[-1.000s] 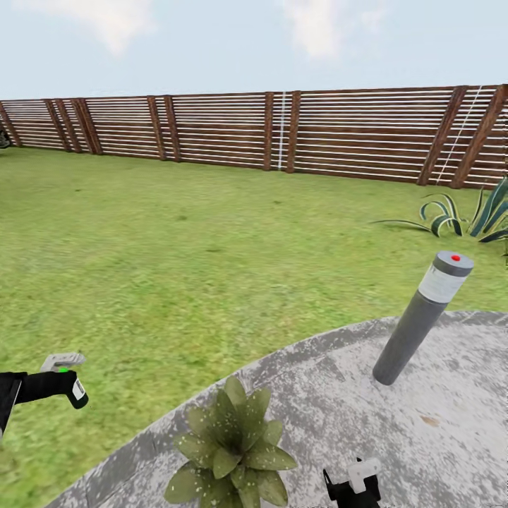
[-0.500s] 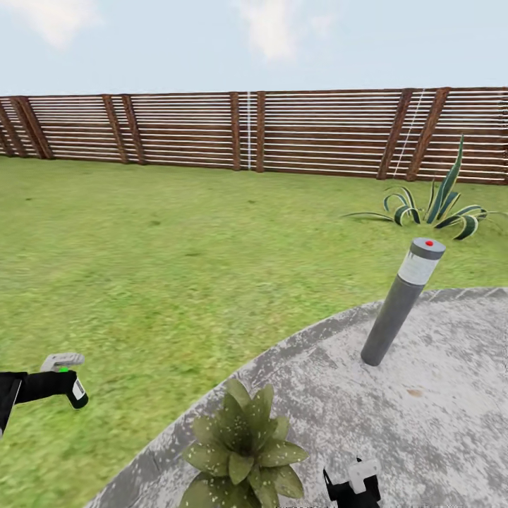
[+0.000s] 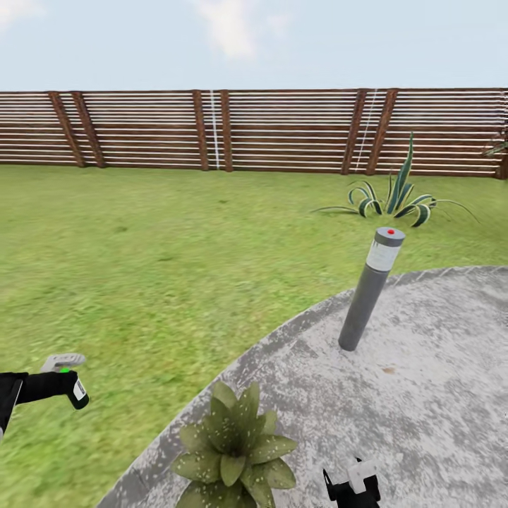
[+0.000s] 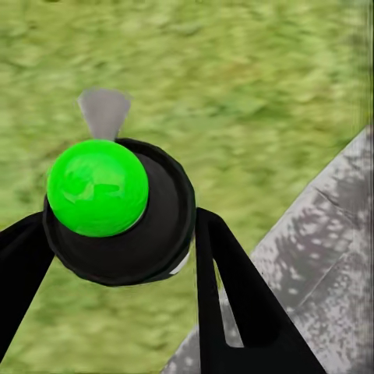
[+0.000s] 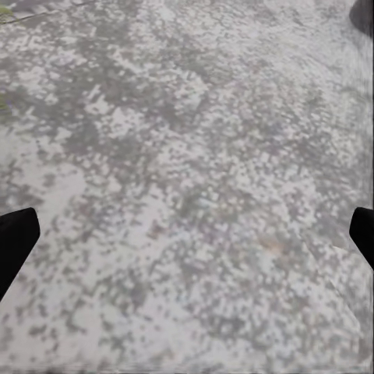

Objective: Pick up the pesticide atomizer in the garden and spray insectifuge to fully cover both potted plants in the garden.

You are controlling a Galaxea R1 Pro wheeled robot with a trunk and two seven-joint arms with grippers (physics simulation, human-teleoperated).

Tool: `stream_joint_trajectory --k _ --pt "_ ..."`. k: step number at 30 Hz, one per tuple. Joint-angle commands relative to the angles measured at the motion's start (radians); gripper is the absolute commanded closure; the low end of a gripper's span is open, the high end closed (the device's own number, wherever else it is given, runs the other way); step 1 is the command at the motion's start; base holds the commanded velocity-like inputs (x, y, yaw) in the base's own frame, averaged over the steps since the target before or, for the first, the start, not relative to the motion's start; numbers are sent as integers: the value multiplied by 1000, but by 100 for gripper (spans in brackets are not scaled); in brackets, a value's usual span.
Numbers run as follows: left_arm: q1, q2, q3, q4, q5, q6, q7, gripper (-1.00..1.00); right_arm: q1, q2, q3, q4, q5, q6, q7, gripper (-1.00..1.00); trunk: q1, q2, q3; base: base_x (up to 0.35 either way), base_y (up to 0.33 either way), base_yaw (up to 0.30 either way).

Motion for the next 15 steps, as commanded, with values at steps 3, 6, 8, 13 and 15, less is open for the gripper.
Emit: stream_joint_trajectory --k 3,6,8,13,15 --pt "-1 -1 7 -1 -5 6 -9 100 -1 0 -6 1 10 -3 -4 -100 0 0 -4 -26 -5 -252" --pt "-1 -1 7 0 -5 5 -10 100 -1 0 -6 1 10 -3 -4 -100 0 0 -7 -260 -21 -250" --pt "-1 -1 7 0 -5 6 -10 100 -1 0 -6 1 10 -3 -4 -100 0 0 -9 -320 83 -250" --pt "-1 -1 7 0 -5 6 -9 100 -1 0 -6 1 10 -3 -4 -100 0 0 -14 -251 209 -250" --pt "-1 -1 7 -1 -5 6 -8 100 -1 0 -6 1 10 -3 -4 -100 0 0 -16 -70 284 -250"
